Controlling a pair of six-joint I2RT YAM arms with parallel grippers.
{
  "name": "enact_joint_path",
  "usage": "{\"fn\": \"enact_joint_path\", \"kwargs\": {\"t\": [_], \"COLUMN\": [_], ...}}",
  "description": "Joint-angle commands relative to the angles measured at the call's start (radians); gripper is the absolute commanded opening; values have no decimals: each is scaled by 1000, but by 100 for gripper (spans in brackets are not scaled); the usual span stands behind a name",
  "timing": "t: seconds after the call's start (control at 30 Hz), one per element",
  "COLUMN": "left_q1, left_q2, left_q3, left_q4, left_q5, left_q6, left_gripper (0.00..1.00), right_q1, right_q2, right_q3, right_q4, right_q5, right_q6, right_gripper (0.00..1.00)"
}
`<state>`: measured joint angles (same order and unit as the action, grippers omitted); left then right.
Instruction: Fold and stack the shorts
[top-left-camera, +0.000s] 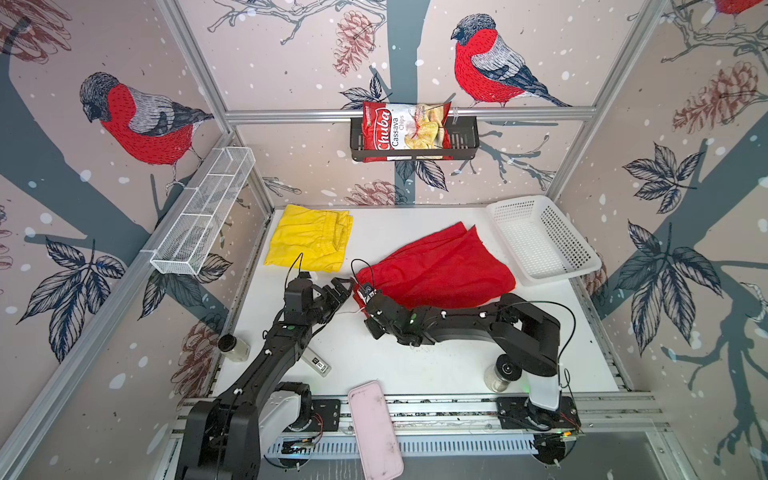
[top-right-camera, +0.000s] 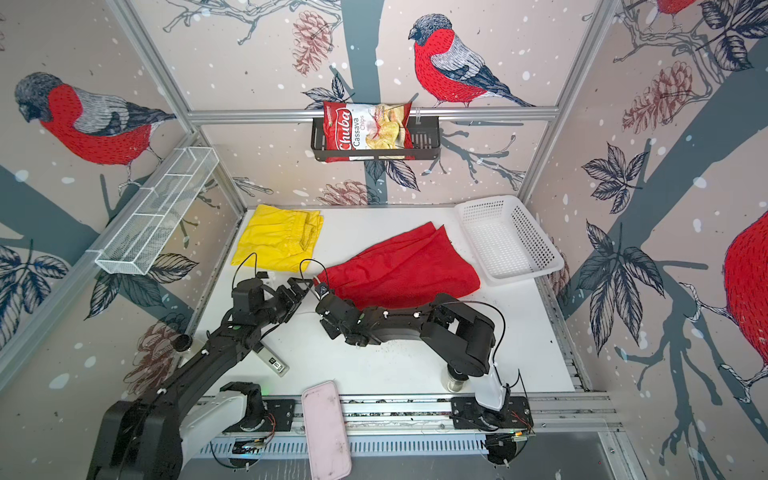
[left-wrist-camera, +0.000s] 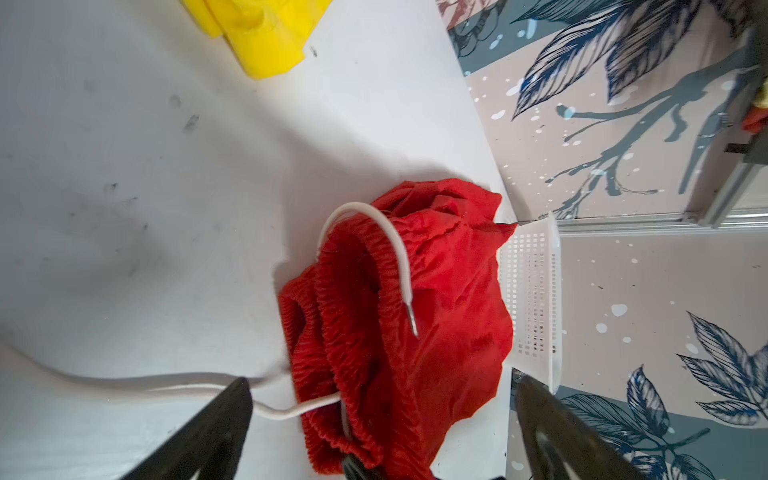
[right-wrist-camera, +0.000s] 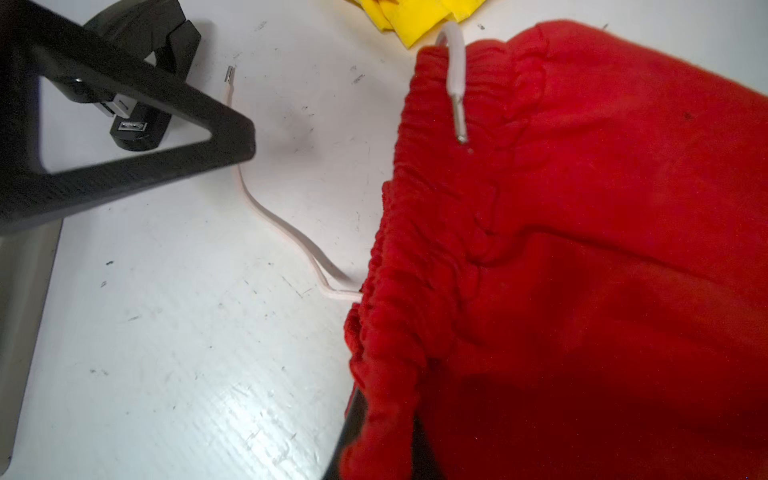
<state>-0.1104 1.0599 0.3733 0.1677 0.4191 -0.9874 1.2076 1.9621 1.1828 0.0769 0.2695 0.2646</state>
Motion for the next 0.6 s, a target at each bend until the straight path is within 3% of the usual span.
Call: {"fn": "enact_joint_path", "kwargs": {"t": [0.0, 0.2, 0.33, 0.57], "left_q1": [-24, -131, -190, -219], "left_q2": [84, 209, 220, 254], "left_q3": [4, 59, 62, 58], "left_q4": [83, 65, 36, -5], "left_q5": [20, 1, -20, -30], "left_q6": [-13, -1, -13, -15], "left_gripper": [98, 98, 98, 98], "right_q1": [3, 4, 0, -12], "right_q2": [-15, -37, -52, -70], "right_q3": [-8, -25, -25, -38], "right_q4": [26, 48, 81, 177], "right_q5": [2, 44, 97, 112], "right_q6": [16, 31, 50, 113], "right_gripper": [9, 8, 1, 0]}}
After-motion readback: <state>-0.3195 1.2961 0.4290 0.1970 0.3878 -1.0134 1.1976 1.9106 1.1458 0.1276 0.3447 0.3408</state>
